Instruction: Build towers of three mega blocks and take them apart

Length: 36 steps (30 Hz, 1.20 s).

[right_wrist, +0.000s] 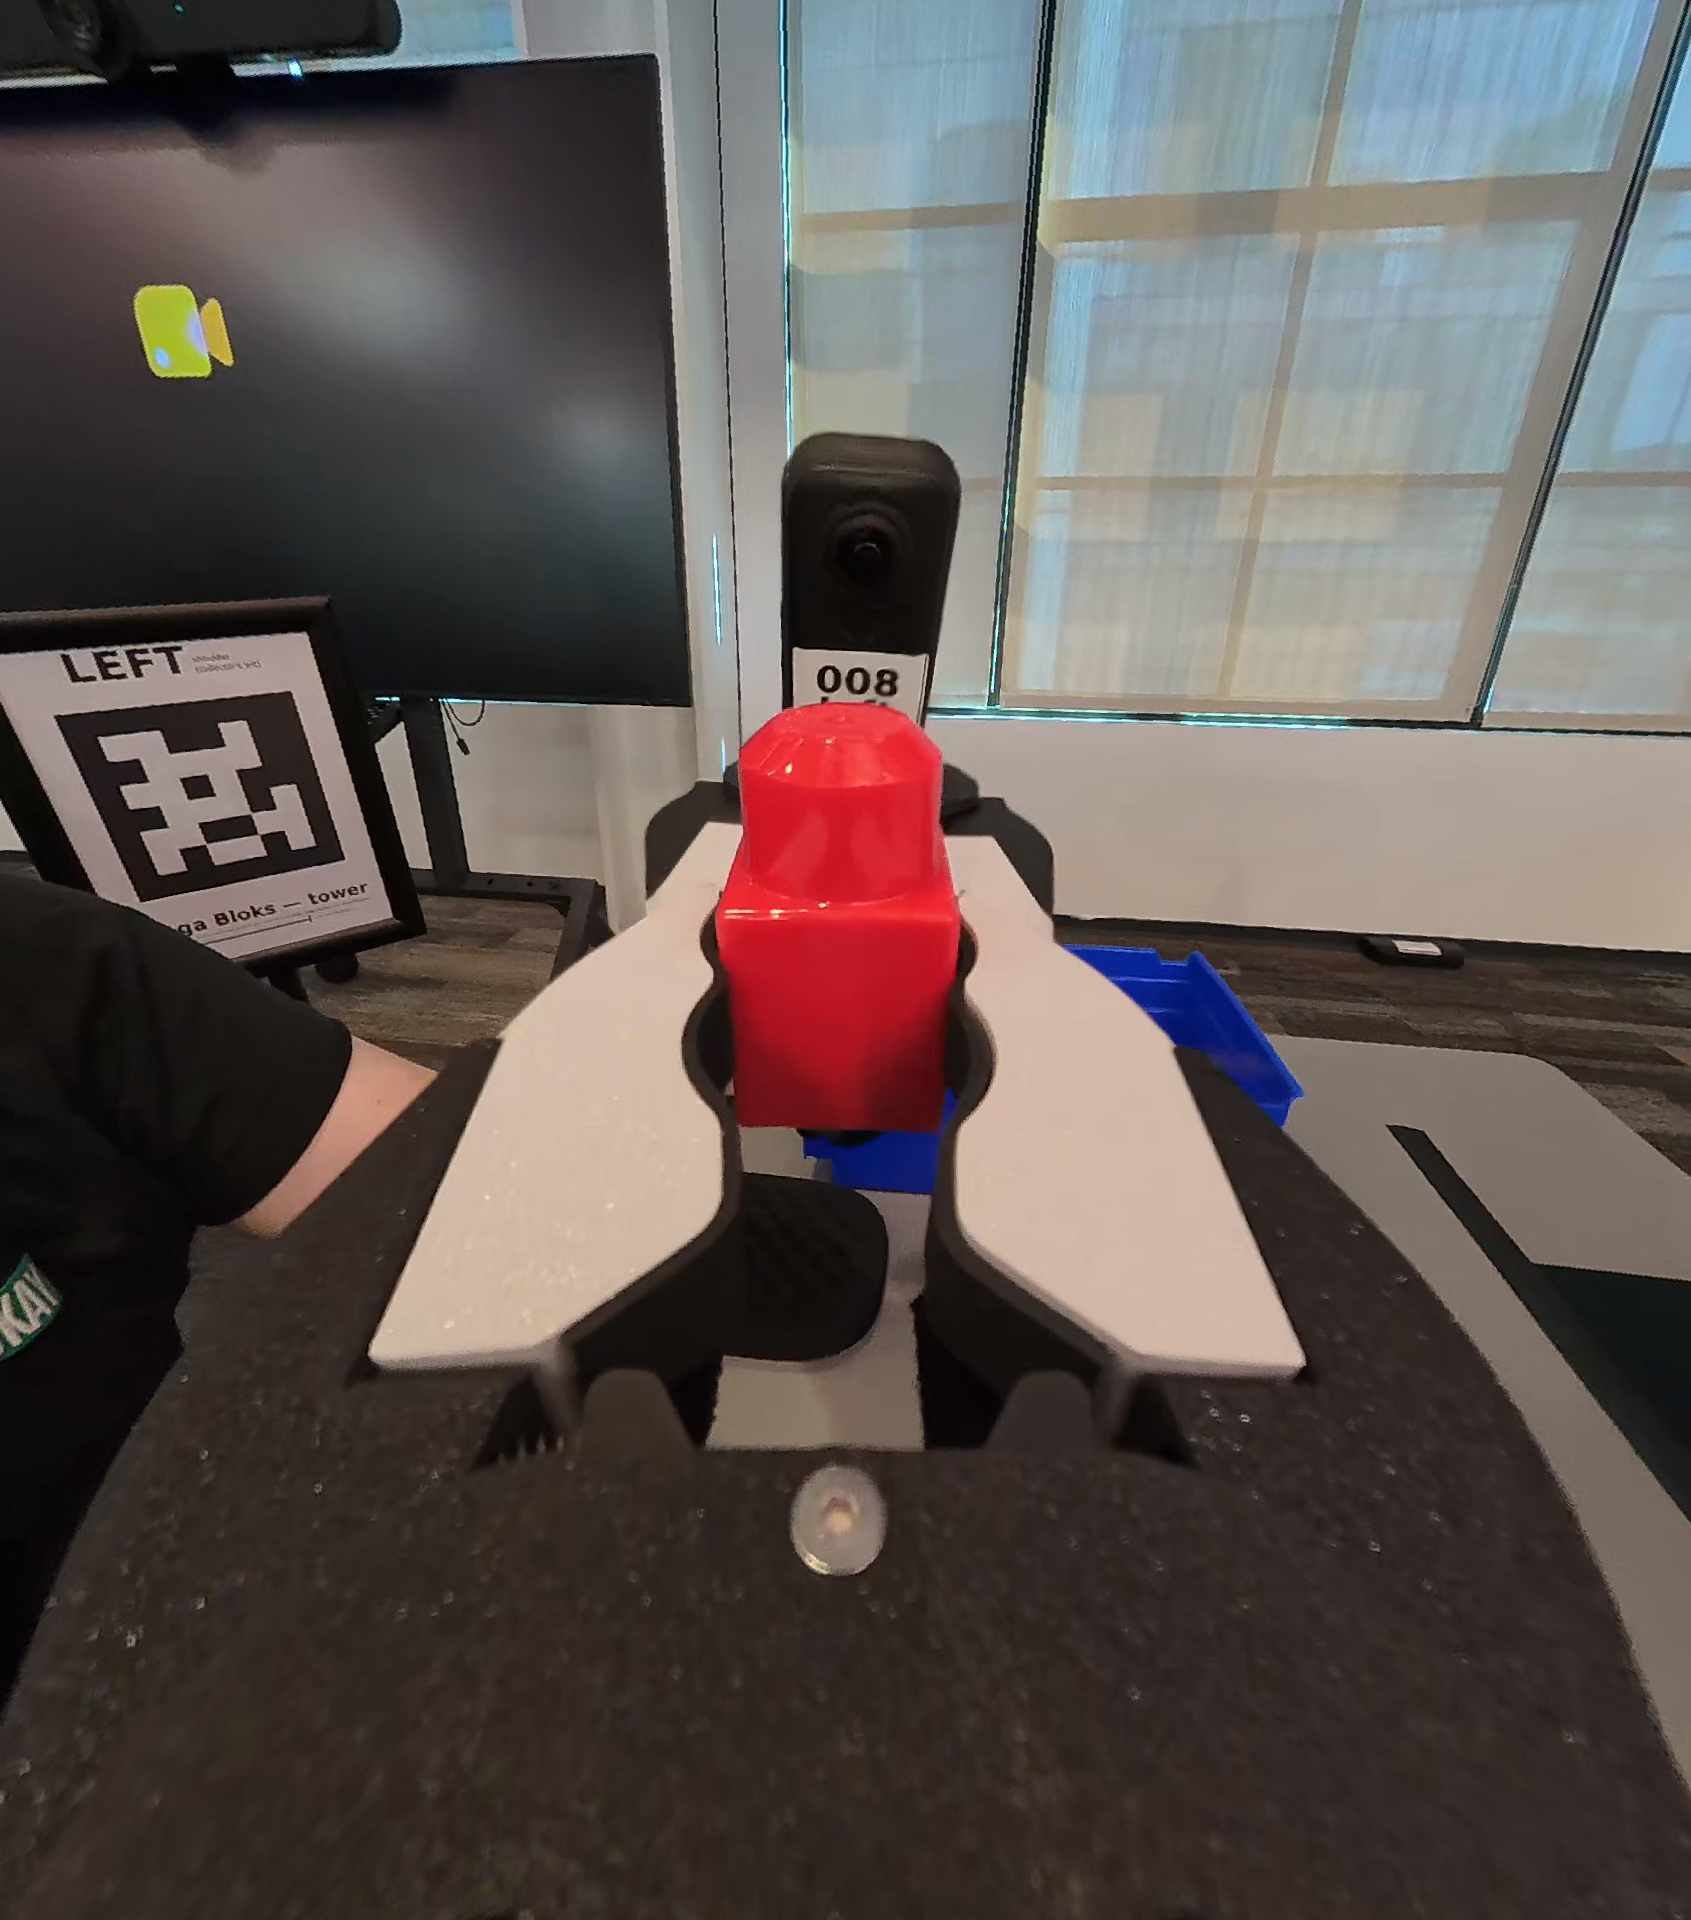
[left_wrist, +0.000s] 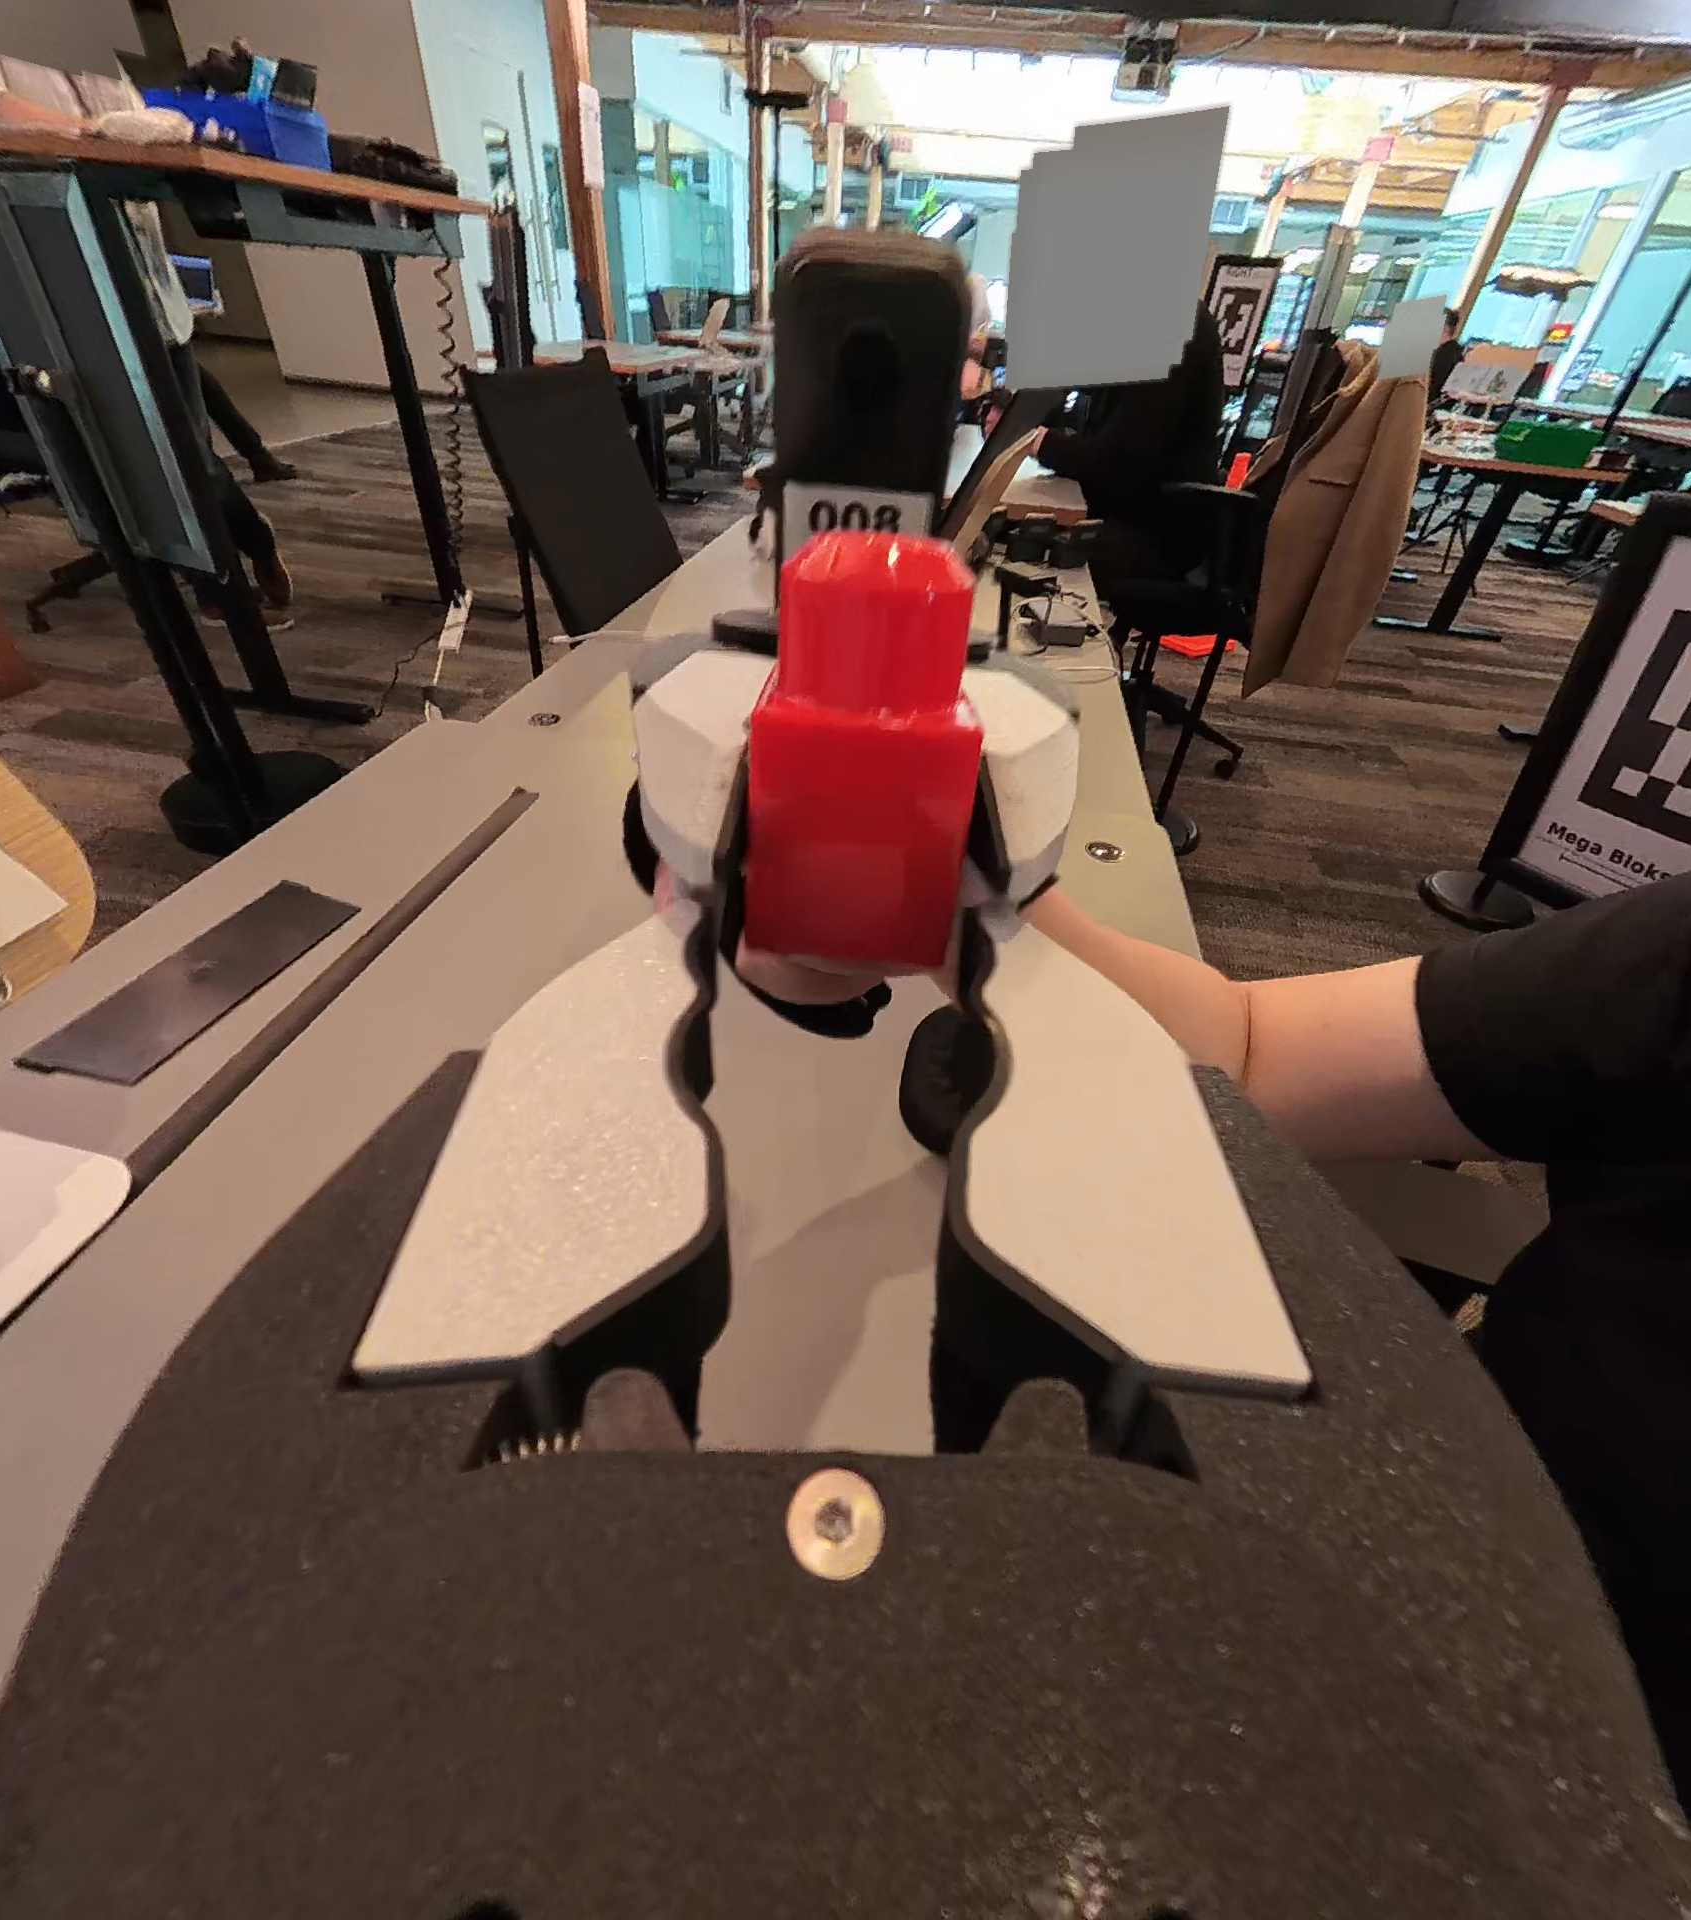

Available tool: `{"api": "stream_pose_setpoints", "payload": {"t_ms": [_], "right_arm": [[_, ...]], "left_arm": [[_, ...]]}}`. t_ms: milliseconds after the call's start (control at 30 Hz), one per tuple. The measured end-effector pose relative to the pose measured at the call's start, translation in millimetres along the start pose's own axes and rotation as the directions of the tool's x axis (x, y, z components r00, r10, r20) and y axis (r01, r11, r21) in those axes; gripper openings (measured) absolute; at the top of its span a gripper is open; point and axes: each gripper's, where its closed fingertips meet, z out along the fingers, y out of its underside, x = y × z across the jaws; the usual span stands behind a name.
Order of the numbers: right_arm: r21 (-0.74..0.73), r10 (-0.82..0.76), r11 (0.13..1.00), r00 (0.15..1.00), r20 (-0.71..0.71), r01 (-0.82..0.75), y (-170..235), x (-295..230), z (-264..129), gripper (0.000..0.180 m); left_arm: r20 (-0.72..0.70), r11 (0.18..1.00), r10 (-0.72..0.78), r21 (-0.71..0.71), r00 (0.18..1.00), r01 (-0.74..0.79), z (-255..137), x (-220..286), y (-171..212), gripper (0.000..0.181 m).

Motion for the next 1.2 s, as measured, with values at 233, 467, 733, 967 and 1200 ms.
{"api": "stream_pose_setpoints", "payload": {"t_ms": [233,467,733,967,1200], "right_arm": [[-0.027,-0.109,0.994,0.991,-0.073,0.107,-6,10,-21,0.037],[-0.116,-0.15,0.985,0.972,-0.18,0.13,5,35,-39,0.036],[-0.108,-0.123,0.989,0.965,-0.233,0.1,4,51,-56,0.036],[-0.124,-0.097,0.99,0.958,-0.269,0.066,10,62,-69,0.036],[-0.138,-0.054,0.99,0.95,-0.307,0.011,22,75,-81,0.036]], "left_arm": [[0.241,0.991,0.012,-0.134,0.97,0.021,-43,-27,40,0.057],[0.664,0.878,0.103,-0.411,0.741,0.246,-191,-105,103,0.05],[0.882,0.721,-0.012,-0.319,0.471,0.615,-339,-167,182,0.044],[0.797,0.701,-0.306,-0.182,0.522,0.689,-334,-199,208,0.039],[0.695,0.77,-0.124,-0.383,0.708,0.51,-317,-203,215,0.038]]}}
